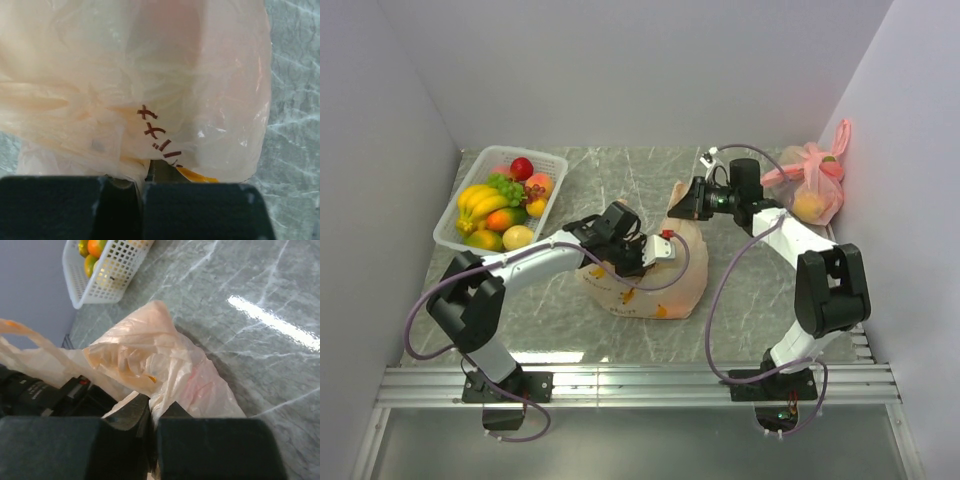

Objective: Place the fake fruits into the plastic bag and tie a complex knot

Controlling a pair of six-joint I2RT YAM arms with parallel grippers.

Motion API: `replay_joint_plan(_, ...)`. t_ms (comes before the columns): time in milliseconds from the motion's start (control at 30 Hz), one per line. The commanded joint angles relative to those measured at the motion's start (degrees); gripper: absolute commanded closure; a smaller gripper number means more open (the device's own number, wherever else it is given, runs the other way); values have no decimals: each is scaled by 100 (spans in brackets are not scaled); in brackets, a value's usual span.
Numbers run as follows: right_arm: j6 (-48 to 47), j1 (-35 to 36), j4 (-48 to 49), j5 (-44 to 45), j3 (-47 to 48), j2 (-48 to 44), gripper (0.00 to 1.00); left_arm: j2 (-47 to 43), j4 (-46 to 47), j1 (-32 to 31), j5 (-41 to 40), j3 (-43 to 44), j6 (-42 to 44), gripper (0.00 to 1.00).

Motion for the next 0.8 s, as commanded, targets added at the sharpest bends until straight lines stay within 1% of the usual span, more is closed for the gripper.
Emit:
replay_joint_plan(0, 187, -21, 155, -29, 449, -199, 80, 118, -187, 24, 80, 397, -470, 99)
replay_joint_plan(33, 143, -73, 6, -29, 441, -339, 62, 145, -240, 76, 237, 476, -550, 100)
replay_joint_plan(67, 108, -135, -109, -46, 389, -453, 54, 180, -267, 173, 274, 538, -638, 100)
replay_joint_plan(100, 99, -205, -110, -116, 197, -733, 36, 189, -328, 217, 318, 643, -743, 99)
replay_joint_plan(133, 55, -319, -267, -143, 90, -884, 26, 189, -346, 278, 422, 688, -788, 99)
replay_joint_plan(200, -330, -407, -653, -91, -199, -1348, 13, 172, -398, 410, 555, 810, -832, 100)
replay_joint_plan(267, -690, -425, -909, -29, -446, -1683, 11, 128, -460, 472, 686, 864, -850, 100)
replay_joint_plan(333, -736, -416, -858, -3, -876, -2105, 7, 66, -469, 472, 801, 882, -806, 100)
replay_joint_plan(400, -701, -373, -673, 93, -1175, -2325, 5, -4, -460, 464, 942, 855, -789, 99)
replay_joint_plan(467, -780, -276, -655, 374, -1264, -2300, 5, -39, -425, 464, 1012, 820, -797, 99)
replay_joint_plan(533, -815, -258, -673, 463, -1299, -2081, 5, -22, -451, 464, 1004, 846, -788, 99)
replay_joint_plan(633, -745, -249, -270, 446, -1527, -1966, 4, 13, -530, 472, 1039, 890, -762, 100)
replay_joint_plan(667, -632, -249, 62, 272, -1598, -1957, 4, 22, -522, 472, 1030, 882, -745, 99)
replay_joint_plan(700, -535, -241, 257, 174, -1720, -1914, 10, 22, -504, 472, 1030, 873, -736, 100)
replay_joint_plan(733, -204, -215, 642, 77, -1747, -1870, 15, 22, -487, 464, 986, 855, -718, 100)
replay_joint_plan(767, -52, -171, 776, 33, -1739, -1817, 20, 22, -478, 394, 916, 820, -640, 100)
